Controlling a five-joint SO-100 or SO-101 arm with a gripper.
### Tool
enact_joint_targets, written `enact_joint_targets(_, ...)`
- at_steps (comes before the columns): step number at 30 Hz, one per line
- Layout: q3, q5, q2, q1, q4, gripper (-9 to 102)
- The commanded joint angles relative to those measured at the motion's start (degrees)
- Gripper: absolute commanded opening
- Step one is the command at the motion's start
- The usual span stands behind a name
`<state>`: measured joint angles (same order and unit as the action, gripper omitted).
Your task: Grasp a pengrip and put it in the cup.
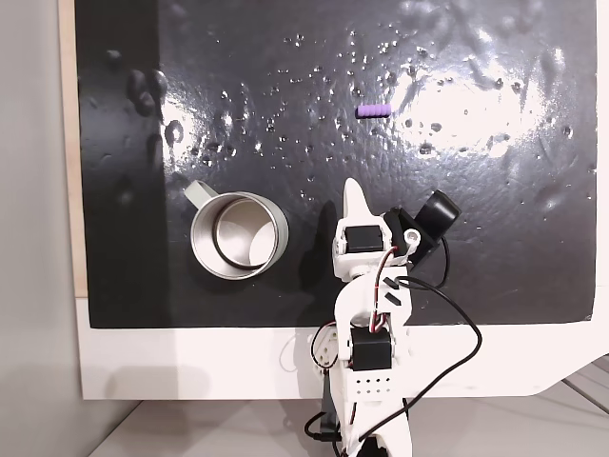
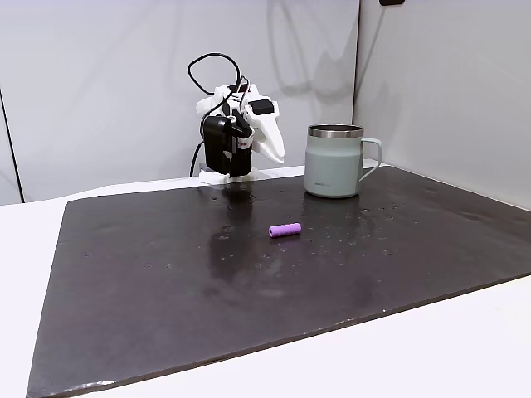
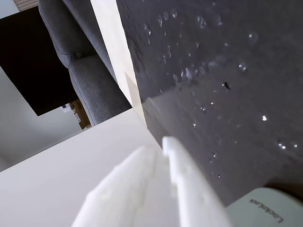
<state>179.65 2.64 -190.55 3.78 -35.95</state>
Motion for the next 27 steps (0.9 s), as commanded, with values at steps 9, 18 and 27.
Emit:
enact_joint_targets(9, 3.1, -1.1, -0.7, 0.9, -0.3, 0)
enact_joint_targets(18, -7.7, -2.5, -0.7, 1.4, -4.1, 0)
enact_joint_targets(27, -39.2, -1.7, 24.7, 3.7, -14.4, 0)
